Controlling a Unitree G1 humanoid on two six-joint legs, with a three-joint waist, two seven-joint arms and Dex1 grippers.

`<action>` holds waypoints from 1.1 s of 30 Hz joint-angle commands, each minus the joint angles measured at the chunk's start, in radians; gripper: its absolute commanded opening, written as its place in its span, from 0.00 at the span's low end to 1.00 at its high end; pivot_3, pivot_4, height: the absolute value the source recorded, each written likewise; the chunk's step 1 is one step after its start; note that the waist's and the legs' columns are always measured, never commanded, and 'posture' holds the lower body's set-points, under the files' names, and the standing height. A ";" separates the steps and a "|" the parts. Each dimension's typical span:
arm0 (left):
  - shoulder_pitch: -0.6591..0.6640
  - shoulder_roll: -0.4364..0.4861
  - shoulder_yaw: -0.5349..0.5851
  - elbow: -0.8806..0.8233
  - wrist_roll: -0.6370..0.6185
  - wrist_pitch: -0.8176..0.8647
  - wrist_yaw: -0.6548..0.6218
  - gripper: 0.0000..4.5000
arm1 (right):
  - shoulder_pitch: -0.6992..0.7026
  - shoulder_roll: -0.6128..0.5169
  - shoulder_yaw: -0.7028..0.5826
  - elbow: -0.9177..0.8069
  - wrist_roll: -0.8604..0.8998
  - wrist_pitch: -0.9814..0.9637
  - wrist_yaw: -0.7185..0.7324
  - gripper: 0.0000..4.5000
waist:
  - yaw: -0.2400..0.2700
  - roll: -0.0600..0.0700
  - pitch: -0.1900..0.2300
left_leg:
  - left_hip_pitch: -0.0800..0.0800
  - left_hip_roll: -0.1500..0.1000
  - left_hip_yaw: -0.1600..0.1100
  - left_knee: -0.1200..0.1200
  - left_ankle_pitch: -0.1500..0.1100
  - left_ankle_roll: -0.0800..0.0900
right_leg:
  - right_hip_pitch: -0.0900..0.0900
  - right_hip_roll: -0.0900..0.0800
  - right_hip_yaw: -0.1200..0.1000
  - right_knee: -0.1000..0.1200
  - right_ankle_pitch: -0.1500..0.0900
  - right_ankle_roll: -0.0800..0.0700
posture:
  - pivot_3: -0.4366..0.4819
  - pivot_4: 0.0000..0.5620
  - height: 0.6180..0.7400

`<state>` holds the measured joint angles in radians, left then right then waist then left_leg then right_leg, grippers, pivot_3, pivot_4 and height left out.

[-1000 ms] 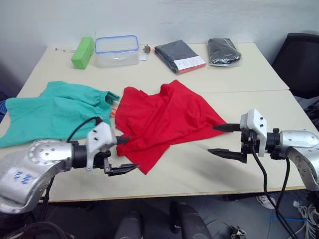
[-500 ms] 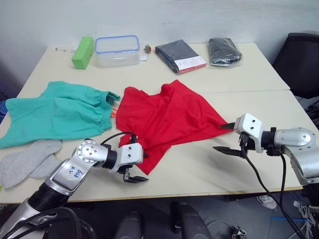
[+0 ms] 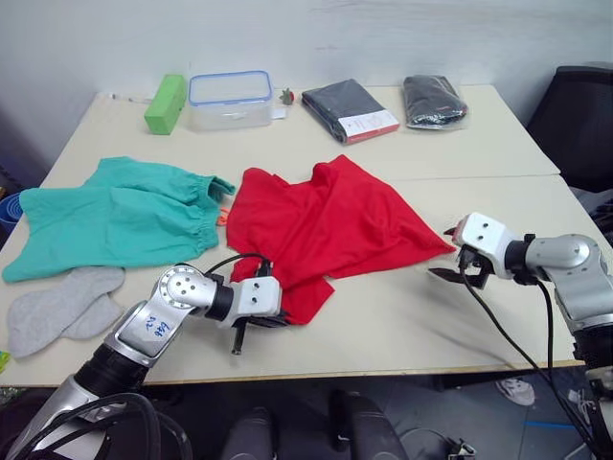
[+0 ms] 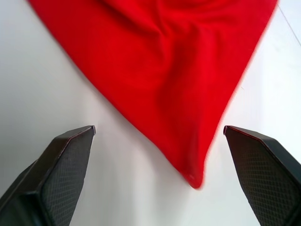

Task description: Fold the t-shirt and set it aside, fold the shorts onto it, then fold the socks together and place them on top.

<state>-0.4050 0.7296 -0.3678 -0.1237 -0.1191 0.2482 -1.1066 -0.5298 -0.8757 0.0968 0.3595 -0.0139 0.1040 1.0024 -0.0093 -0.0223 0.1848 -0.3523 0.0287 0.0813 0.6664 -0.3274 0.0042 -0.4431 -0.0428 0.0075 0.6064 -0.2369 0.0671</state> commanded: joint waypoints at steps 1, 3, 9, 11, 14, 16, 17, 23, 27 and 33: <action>0.039 0.025 0.004 -0.013 0.008 0.050 -0.017 0.00 | -0.030 0.018 0.009 0.055 -0.023 -0.048 -0.010 0.79 | -0.008 0.000 0.000 | 0.000 0.000 0.000 0.000 0.000 0.000 | 0.000 0.000 0.001 0.000 0.000 0.000 | 0.48 0.27 1.00; 0.048 0.030 0.023 -0.037 -0.007 0.073 -0.026 0.00 | -0.039 0.025 0.013 0.080 -0.026 -0.066 -0.006 0.62 | -0.015 0.000 0.000 | 0.000 0.001 -0.001 0.000 0.000 0.000 | 0.000 0.000 0.001 0.001 0.000 -0.001 | 0.48 0.27 1.00; 0.086 0.058 0.066 -0.078 -0.041 0.113 -0.045 0.00 | -0.056 0.045 0.019 0.135 -0.031 -0.113 -0.004 0.15 | -0.023 0.000 0.000 | 0.000 0.001 -0.001 -0.001 0.000 -0.001 | 0.000 0.000 0.002 0.001 0.000 -0.001 | 0.48 0.27 1.00; 0.099 0.065 0.074 -0.090 -0.045 0.117 -0.047 0.00 | -0.060 0.049 0.018 0.150 -0.036 -0.126 -0.005 0.00 | -0.022 0.000 0.000 | 0.000 0.001 -0.001 -0.001 0.000 -0.001 | 0.000 0.000 0.002 0.001 -0.001 -0.001 | 0.48 0.27 1.00; 0.114 0.072 0.088 -0.108 -0.063 0.136 -0.052 0.00 | -0.065 0.051 0.017 0.168 -0.042 -0.144 0.000 0.00 | -0.022 0.000 0.000 | 0.000 0.001 -0.001 -0.001 0.000 -0.001 | 0.000 0.000 0.002 0.001 -0.001 -0.001 | 0.48 0.27 1.00; 0.125 0.081 0.098 -0.122 -0.081 0.151 -0.061 0.00 | -0.064 0.042 0.019 0.175 -0.042 -0.158 0.014 0.00 | -0.022 0.000 0.000 | 0.000 0.001 -0.001 -0.001 0.000 -0.001 | 0.000 0.000 0.002 0.001 -0.001 -0.001 | 0.48 0.27 1.00; 0.130 0.087 0.103 -0.128 -0.090 0.157 -0.067 0.00 | -0.063 0.036 0.020 0.177 -0.043 -0.166 0.022 0.00 | -0.022 0.000 0.000 | 0.000 0.001 -0.001 -0.001 0.000 -0.001 | 0.000 0.000 0.002 0.001 -0.001 -0.001 | 0.48 0.27 1.00; 0.239 0.210 0.186 -0.210 -0.180 0.189 -0.153 0.00 | 0.052 -0.110 0.002 0.011 0.034 -0.144 0.256 0.00 | -0.016 0.000 0.000 | 0.000 0.002 -0.001 -0.002 -0.001 -0.001 | -0.002 0.000 0.001 0.001 -0.002 -0.002 | 0.48 0.27 1.00; 0.332 0.281 0.236 -0.231 -0.187 0.150 -0.180 0.00 | 0.226 -0.254 -0.031 -0.194 0.141 -0.070 0.436 0.00 | -0.011 0.000 0.000 | -0.001 0.002 -0.004 -0.002 -0.002 -0.002 | -0.002 -0.001 -0.001 0.001 -0.004 -0.002 | 0.48 0.27 1.00; 0.440 0.324 0.306 -0.281 -0.217 0.130 -0.188 0.00 | 0.493 -0.400 -0.144 -0.459 0.297 0.056 0.562 0.00 | -0.018 0.000 0.000 | 0.000 0.001 -0.002 -0.001 -0.003 -0.002 | -0.002 -0.002 0.000 0.000 -0.005 -0.003 | 0.48 0.27 1.00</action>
<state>0.0182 1.0372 -0.0941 -0.3630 -0.3125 0.3889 -1.2795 -0.0559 -1.2395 0.0113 -0.0383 0.2359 0.1290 1.5203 -0.0274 -0.0222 0.1851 -0.3521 0.0306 0.0800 0.6653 -0.3303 0.0017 -0.4445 -0.0451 0.0071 0.6064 -0.2419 0.0641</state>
